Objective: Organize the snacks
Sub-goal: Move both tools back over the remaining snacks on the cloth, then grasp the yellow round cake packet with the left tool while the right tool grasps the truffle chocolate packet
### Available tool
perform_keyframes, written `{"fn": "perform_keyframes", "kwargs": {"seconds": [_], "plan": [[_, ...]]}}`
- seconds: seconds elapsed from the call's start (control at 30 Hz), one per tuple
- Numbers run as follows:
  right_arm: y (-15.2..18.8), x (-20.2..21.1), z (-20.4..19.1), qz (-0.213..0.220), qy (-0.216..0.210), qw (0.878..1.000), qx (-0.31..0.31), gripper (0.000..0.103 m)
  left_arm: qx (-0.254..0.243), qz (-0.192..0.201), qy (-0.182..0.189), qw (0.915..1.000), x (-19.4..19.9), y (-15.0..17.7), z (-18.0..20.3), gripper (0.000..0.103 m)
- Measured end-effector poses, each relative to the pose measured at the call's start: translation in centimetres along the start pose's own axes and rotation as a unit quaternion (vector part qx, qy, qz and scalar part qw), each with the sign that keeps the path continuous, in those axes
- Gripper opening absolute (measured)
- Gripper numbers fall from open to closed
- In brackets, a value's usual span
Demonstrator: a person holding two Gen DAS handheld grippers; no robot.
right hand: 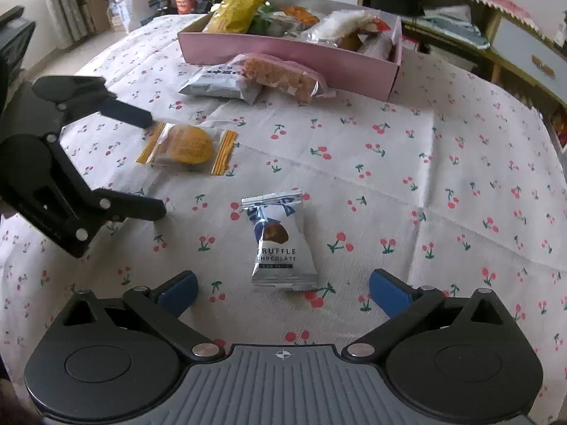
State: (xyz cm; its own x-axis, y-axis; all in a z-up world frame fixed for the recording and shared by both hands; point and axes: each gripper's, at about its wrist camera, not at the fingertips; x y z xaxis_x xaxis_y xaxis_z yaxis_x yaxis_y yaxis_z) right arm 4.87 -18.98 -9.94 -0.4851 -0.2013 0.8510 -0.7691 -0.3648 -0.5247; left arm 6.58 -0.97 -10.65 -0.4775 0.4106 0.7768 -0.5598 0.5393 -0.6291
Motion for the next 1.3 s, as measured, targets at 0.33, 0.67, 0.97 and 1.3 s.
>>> {"fn": "perform_keyframes", "kwargs": {"seconds": [0.33, 0.67, 0.97, 1.3], "plan": [[-0.7, -0.2, 0.1, -0.008, -0.003, 1.0, 0.005, 0.103, -0.009, -0.002, 0.008, 0.9999, -0.8, -1.4, -0.2, 0.095], [-1.2, -0.5, 0.2, -0.008, 0.006, 1.0, -0.002, 0.102, -0.009, -0.007, -0.001, 0.9999, -0.5, -2.3, 0.1, 0.065], [-1.8, -0.4, 0.0, 0.001, 0.01, 1.0, -0.005, 0.086, -0.002, -0.02, -0.018, 0.9996, -0.5, -3.0, 0.1, 0.049], [-2.8, 0.2, -0.2, 0.009, -0.011, 1.0, -0.007, 0.028, 0.021, -0.023, -0.027, 0.9992, -0.1, -3.4, 0.0, 0.048]]}}
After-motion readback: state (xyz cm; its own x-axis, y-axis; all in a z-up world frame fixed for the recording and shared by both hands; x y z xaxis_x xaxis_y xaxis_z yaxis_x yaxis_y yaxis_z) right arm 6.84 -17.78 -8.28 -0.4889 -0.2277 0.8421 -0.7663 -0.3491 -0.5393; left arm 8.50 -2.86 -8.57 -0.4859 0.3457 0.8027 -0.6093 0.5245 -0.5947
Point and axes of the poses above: each gripper's, at about its wrist camera, not at the fingertips, and x roughly against the way its jaws point, z to its right, y to its underside, and after that the axes turned 2 degrees about x, right-handed
